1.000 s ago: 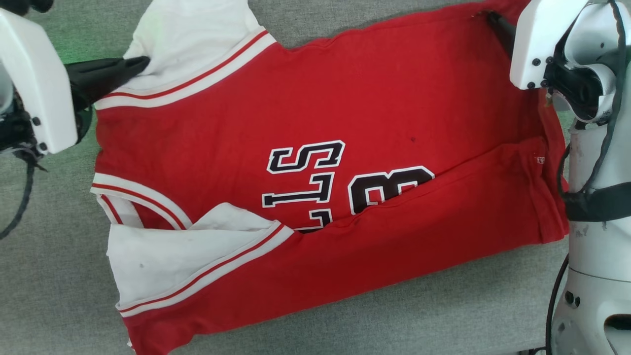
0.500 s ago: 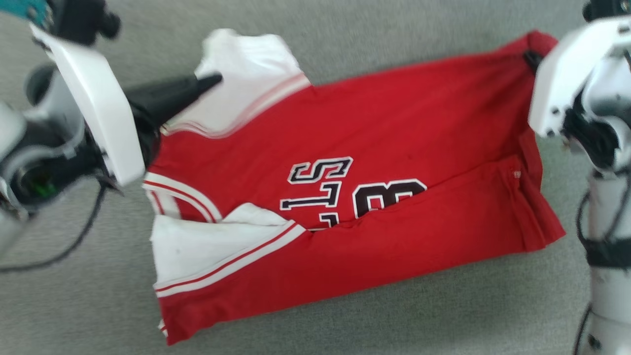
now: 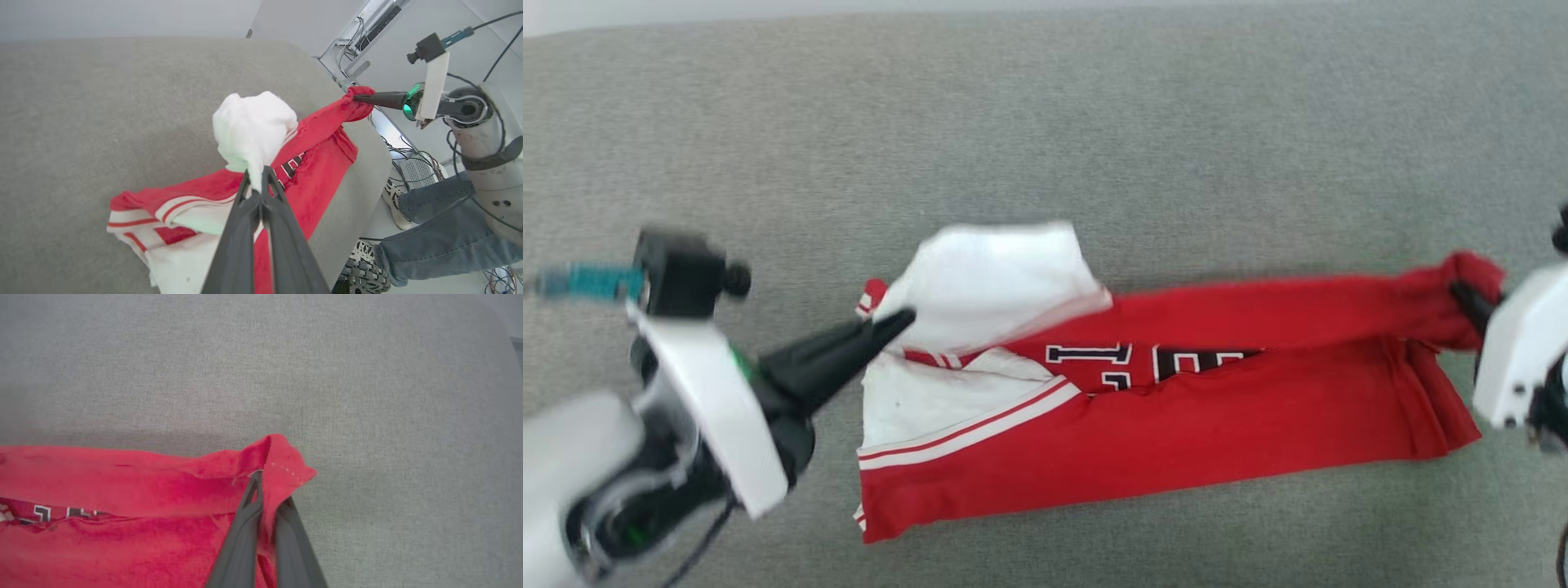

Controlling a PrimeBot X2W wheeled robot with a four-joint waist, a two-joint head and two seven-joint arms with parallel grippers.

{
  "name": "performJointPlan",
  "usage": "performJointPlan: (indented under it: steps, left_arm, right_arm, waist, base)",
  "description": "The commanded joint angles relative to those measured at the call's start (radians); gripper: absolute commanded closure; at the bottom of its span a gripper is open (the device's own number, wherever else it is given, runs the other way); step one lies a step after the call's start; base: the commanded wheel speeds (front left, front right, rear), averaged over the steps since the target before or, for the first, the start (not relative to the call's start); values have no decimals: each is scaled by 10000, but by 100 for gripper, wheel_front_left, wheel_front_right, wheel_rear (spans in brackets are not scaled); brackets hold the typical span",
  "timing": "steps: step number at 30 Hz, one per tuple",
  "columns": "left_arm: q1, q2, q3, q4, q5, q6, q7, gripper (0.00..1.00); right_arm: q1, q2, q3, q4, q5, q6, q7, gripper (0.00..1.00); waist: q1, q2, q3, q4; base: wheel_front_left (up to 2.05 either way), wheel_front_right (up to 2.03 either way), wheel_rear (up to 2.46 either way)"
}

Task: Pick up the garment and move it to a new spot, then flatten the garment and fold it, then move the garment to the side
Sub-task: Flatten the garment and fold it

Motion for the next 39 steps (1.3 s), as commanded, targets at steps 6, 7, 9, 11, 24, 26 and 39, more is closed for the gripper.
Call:
performJointPlan:
  steps: [6,7,9,11,24,26,39]
  left_arm:
    - [1435,181,-235,54,161,28,-1622,100]
    - [1691,90,-272,134,163,28,-1752,100]
    - [2081,-112,-277,417,139,28,-1929,100]
    - [2402,-362,-180,782,92,28,-1999,100]
    - [3681,-1934,1157,2900,963,28,-2034,100]
    - [3871,-2055,1408,2967,1045,28,-2034,100]
    - [4924,-2719,3242,3064,2013,28,-2036,5]
  right_arm:
    - [1151,300,-309,-430,94,-9,-621,100]
    - [1278,337,-337,-459,81,-9,-717,100]
    - [1447,415,-370,-420,2,-9,-966,100]
    - [1470,531,-306,-258,-112,-9,-1316,100]
    - [1315,1060,-130,1265,-858,-9,-3254,100]
    - [1272,1079,-91,1430,-877,-9,-3393,100]
    - [1974,798,-941,962,-400,-9,-3198,0]
  waist:
    - [0,-1,-26,-8]
    - [0,-1,-19,-12]
    - [0,-1,47,-17]
    - [0,-1,160,-24]
    - [0,-1,534,103]
    - [0,-1,528,108]
    - [0,-1,-7,484]
  base:
    - [0,0,0]
    - [0,0,0]
    - [0,0,0]
    - [0,0,0]
    - [0,0,0]
    - [0,0,0]
    - [0,0,0]
